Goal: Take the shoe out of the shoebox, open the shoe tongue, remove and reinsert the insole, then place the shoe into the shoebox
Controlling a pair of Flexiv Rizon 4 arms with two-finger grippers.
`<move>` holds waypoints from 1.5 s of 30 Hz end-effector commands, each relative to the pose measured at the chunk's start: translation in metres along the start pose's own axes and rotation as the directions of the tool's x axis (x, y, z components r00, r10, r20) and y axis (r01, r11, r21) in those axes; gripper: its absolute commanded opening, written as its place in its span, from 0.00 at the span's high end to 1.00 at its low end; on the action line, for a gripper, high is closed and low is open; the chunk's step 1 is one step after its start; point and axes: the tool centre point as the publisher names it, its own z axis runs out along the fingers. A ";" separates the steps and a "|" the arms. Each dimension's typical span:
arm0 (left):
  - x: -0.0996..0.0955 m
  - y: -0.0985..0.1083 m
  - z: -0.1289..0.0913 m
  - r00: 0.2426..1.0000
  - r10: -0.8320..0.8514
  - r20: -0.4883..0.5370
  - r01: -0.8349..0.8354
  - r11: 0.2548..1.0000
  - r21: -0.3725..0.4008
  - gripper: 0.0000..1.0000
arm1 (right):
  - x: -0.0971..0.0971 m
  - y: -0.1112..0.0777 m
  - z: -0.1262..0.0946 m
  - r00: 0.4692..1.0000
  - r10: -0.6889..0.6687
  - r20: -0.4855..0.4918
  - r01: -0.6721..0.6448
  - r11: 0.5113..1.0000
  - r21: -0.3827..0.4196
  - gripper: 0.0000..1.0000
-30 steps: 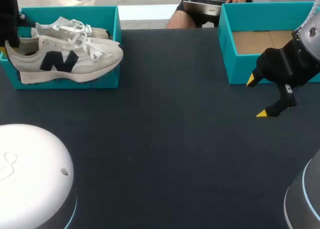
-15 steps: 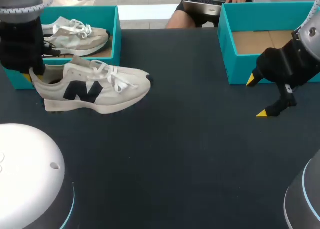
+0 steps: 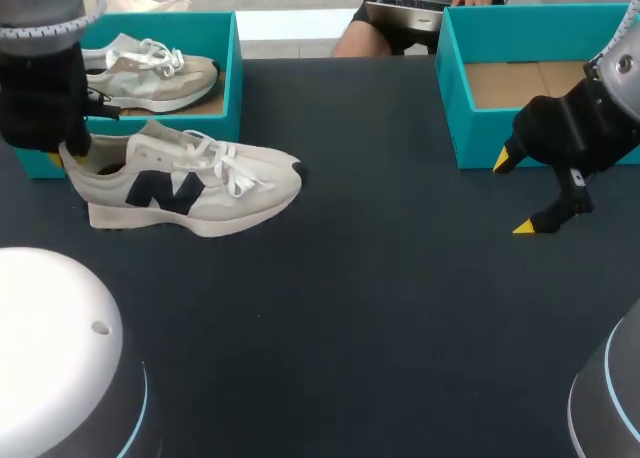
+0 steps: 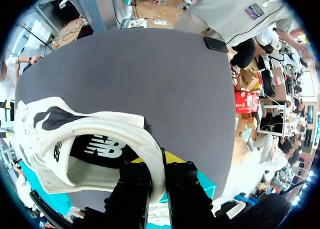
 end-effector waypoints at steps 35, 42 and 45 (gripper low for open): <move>-0.207 -0.026 0.083 0.998 -0.067 0.006 0.067 0.997 0.046 1.00 | -0.001 0.000 0.001 1.000 0.000 -0.001 0.000 1.000 0.001 0.00; -0.235 -0.019 0.113 0.997 -0.066 -0.042 0.067 0.997 0.022 1.00 | -0.001 0.000 0.001 1.000 0.000 -0.001 0.000 1.000 0.001 0.00; -0.243 -0.016 0.122 0.997 -0.057 -0.058 0.058 0.998 0.024 1.00 | -0.001 0.000 0.001 1.000 0.000 -0.001 0.000 1.000 0.001 0.00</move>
